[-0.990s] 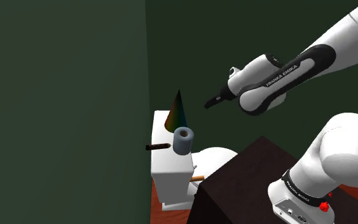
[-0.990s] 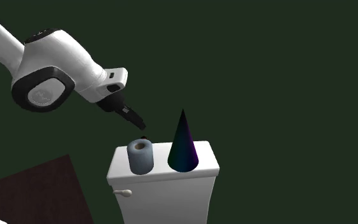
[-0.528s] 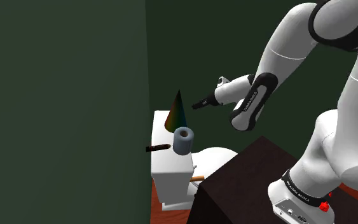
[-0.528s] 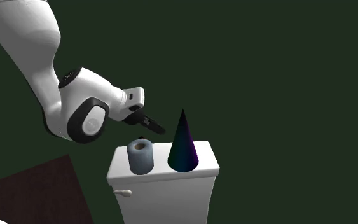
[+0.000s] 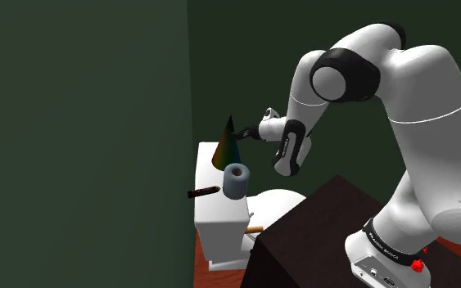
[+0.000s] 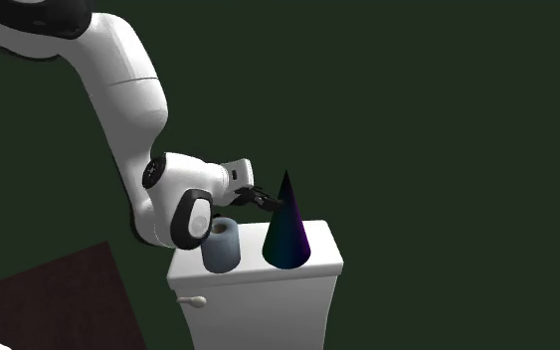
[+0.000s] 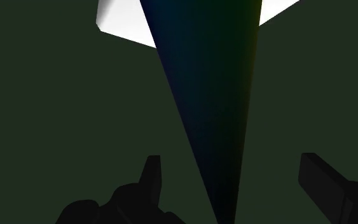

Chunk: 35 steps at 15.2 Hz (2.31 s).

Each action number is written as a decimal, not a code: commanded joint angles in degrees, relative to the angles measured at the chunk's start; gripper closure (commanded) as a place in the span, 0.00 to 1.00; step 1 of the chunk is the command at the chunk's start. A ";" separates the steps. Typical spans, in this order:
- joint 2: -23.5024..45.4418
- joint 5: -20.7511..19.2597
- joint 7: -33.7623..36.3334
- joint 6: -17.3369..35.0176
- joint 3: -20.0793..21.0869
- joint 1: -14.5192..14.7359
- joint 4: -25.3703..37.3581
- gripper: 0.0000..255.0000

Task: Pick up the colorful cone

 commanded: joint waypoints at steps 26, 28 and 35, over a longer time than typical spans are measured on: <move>14.58 5.89 1.67 5.36 3.78 -3.49 15.92 1.00; 12.84 5.29 1.68 4.78 3.38 -3.23 14.83 1.00; 6.73 3.14 1.68 2.35 1.95 -2.32 11.40 1.00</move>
